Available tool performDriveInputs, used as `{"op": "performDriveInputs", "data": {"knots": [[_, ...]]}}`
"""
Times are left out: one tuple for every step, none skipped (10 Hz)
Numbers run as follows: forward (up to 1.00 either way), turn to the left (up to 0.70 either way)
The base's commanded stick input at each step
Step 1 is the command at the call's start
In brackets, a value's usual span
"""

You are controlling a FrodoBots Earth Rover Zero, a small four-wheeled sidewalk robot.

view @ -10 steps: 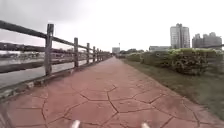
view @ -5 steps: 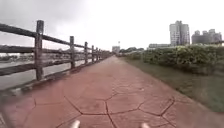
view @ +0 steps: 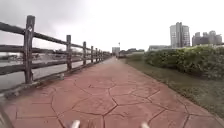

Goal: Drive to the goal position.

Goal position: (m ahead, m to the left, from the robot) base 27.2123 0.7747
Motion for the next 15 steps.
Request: {"op": "performDriveInputs", "data": {"knots": [[0.69, 0.00], [0.69, 0.00], [0.69, 0.00], [0.69, 0.00], [0.69, 0.00], [0.69, 0.00], [0.69, 0.00], [0.69, 0.00], [0.69, 0.00], [0.69, 0.00], [0.69, 0.00], [0.69, 0.00], [0.69, 0.00], [0.69, 0.00], [0.69, 0.00]]}}
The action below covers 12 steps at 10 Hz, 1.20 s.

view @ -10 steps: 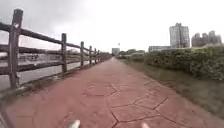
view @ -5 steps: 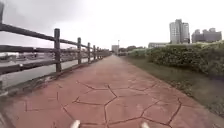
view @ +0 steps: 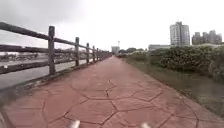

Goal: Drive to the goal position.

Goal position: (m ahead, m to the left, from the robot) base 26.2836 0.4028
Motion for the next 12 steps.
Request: {"op": "performDriveInputs", "data": {"knots": [[0.68, 0.00], [0.69, 0.00], [0.69, 0.00], [0.69, 0.00], [0.69, 0.00], [0.69, 0.00], [0.69, 0.00], [0.69, 0.00], [0.69, 0.00], [0.69, 0.00], [0.69, 0.00], [0.69, 0.00]]}}
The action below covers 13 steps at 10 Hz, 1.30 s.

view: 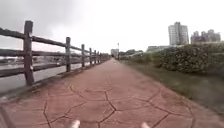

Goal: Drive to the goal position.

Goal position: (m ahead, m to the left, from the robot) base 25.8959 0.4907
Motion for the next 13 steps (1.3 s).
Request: {"op": "performDriveInputs", "data": {"knots": [[0.69, 0.00], [0.69, 0.00], [0.69, 0.00], [0.69, 0.00], [0.69, 0.00], [0.69, 0.00], [0.69, 0.00], [0.69, 0.00], [0.69, 0.00], [0.69, 0.00], [0.69, 0.00], [0.69, 0.00], [0.69, 0.00]]}}
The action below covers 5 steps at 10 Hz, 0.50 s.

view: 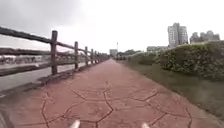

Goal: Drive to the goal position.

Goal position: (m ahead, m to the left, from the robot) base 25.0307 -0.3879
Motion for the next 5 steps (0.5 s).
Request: {"op": "performDriveInputs", "data": {"knots": [[0.69, 0.00], [0.69, 0.00], [0.69, 0.00], [0.69, 0.00], [0.69, 0.00]]}}
